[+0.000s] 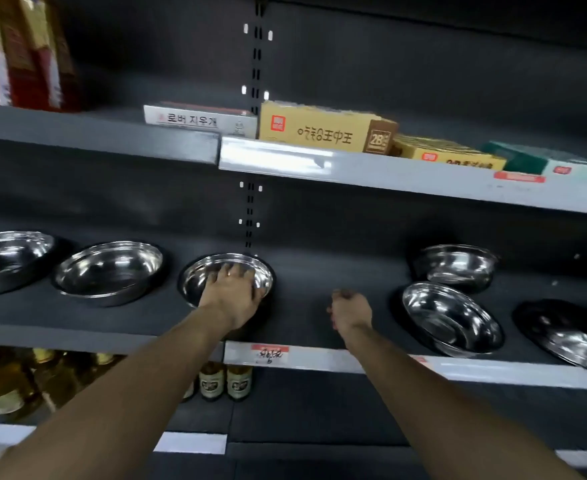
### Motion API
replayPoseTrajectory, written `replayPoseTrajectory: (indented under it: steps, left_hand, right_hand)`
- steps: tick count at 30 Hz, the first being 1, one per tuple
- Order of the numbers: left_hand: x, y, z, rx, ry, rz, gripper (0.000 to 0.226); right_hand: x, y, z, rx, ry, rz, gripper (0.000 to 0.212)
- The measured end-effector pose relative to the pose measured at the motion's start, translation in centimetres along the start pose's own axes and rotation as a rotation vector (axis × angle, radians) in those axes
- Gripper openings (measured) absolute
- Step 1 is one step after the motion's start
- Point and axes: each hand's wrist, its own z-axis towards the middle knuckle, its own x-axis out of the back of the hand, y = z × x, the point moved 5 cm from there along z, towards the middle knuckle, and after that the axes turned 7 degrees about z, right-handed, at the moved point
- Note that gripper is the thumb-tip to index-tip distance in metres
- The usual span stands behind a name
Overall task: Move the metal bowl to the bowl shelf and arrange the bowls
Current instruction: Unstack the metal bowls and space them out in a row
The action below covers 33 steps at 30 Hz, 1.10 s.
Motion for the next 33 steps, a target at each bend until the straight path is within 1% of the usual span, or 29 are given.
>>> replayPoseTrajectory:
  steps: [7,11,15,18,22,23,25,27,30,33]
  left_hand:
    - [-0.1,11.6,2.3,-0.149,-0.035,0.023,0.059]
    - [-0.3,17.6,3.0,-0.198,-0.066,-0.004,0.057]
    - [-0.4,22.4,3.8,-0.218,-0.081,-0.002,0.057]
    - [-0.3,25.4,4.5,-0.219,-0.081,-0.002,0.057]
    - [-0.3,28.5,5.8,-0.193,-0.074,-0.025,0.06]
    - [-0.4,29.1,6.1,-0.186,-0.072,-0.027,0.061]
    - [-0.6,30.1,6.6,-0.171,-0.07,-0.029,0.062]
    - [-0.7,30.9,7.1,-0.152,-0.072,-0.026,0.063]
    - [-0.7,31.6,8.0,-0.107,-0.064,-0.02,0.059]
    - [-0.5,32.0,8.7,-0.061,-0.055,-0.021,0.057]
  right_hand:
    - [12.7,1.4,3.8,-0.032,0.173,-0.005,0.031]
    - [19.0,2.2,6.1,-0.055,0.269,-0.024,0.041]
    - [23.5,3.0,8.5,-0.055,0.311,-0.002,0.038]
    - [26.2,3.7,10.2,-0.078,0.318,0.077,0.037]
    - [28.9,4.1,12.6,-0.11,0.368,0.179,0.03]
    - [29.5,4.2,13.2,-0.12,0.391,0.196,0.034]
    - [30.5,4.5,14.9,-0.149,0.411,0.226,0.05]
    - [31.0,4.8,16.6,-0.192,0.373,0.253,0.064]
    - [31.4,4.9,19.0,-0.251,0.332,0.301,0.075]
    - [31.2,4.2,20.8,-0.318,0.307,0.417,0.081]
